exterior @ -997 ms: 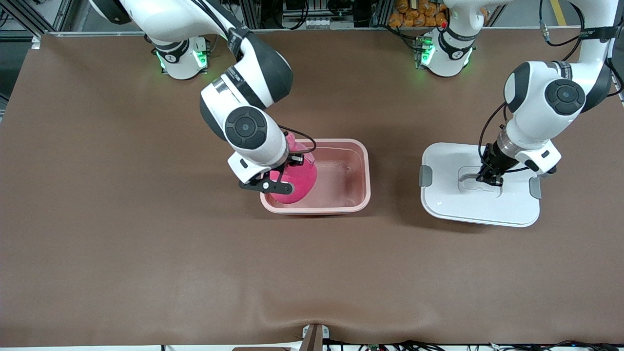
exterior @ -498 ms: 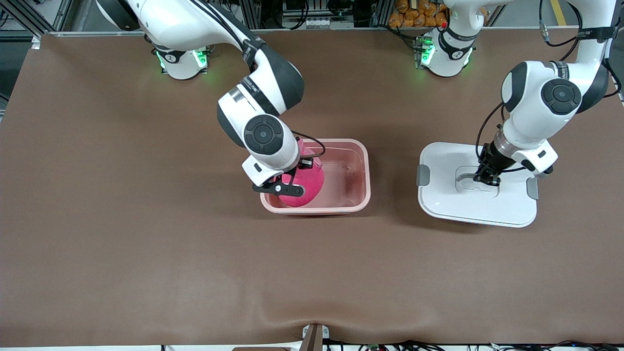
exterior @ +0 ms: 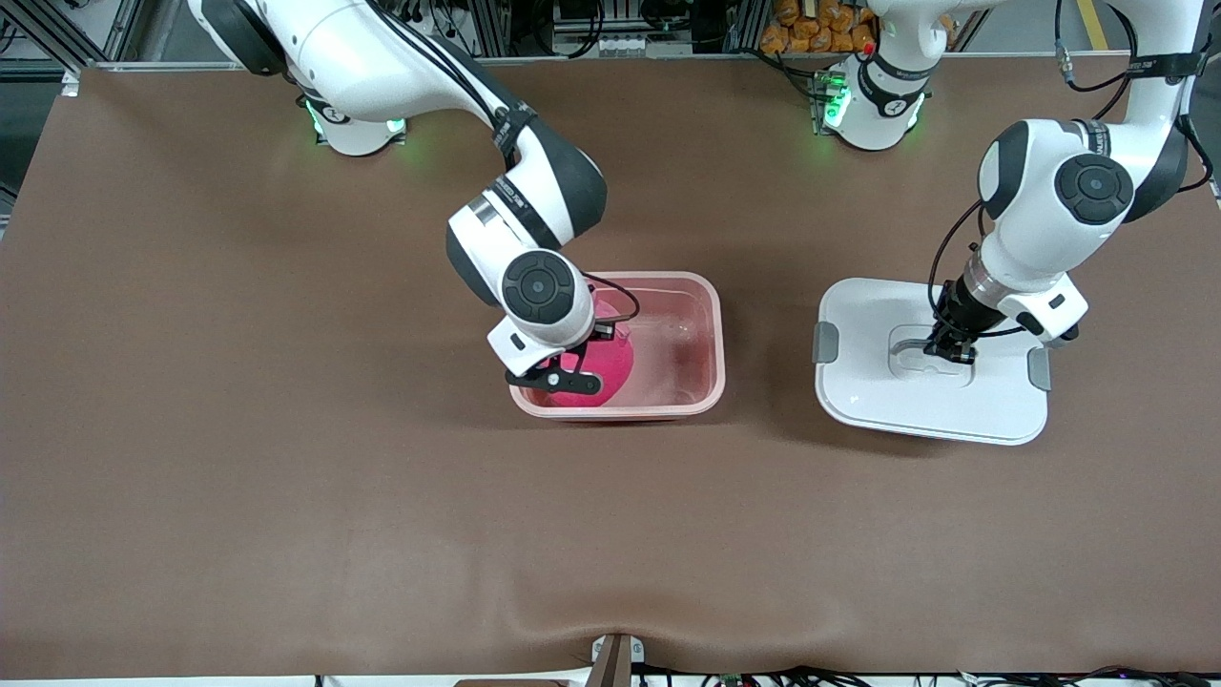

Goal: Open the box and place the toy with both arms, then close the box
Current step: 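Lower the pink toy into the pink box with the right gripper, then open the right gripper to release the toy and raise it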

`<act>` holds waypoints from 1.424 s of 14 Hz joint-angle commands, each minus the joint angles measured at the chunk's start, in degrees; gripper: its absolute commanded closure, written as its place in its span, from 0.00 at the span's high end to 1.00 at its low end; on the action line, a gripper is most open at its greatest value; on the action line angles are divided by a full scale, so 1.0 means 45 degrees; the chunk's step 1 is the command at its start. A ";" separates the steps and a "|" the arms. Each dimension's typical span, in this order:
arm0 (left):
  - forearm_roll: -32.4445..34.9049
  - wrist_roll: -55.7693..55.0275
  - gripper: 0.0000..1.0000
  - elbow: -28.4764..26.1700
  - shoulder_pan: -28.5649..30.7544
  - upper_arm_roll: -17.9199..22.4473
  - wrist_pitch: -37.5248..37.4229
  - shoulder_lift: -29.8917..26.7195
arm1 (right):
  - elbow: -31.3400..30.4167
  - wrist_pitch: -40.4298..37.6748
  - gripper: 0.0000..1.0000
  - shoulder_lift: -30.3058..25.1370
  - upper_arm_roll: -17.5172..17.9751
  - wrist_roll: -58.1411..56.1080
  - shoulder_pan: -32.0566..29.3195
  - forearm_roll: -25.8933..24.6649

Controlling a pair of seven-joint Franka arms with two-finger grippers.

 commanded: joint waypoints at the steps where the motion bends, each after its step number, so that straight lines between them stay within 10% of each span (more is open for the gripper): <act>1: 0.0201 -0.0132 0.00 -0.0053 0.0092 -0.0090 0.0094 -0.0059 | 0.0280 0.0923 0.00 0.0275 -0.0056 0.0970 0.0272 -0.0210; 20: 0.0181 -0.0132 0.00 -0.0092 0.0092 -0.0090 -0.0023 -0.0001 | 0.0261 0.6258 0.00 0.1954 -0.0056 0.4195 0.1618 -0.0131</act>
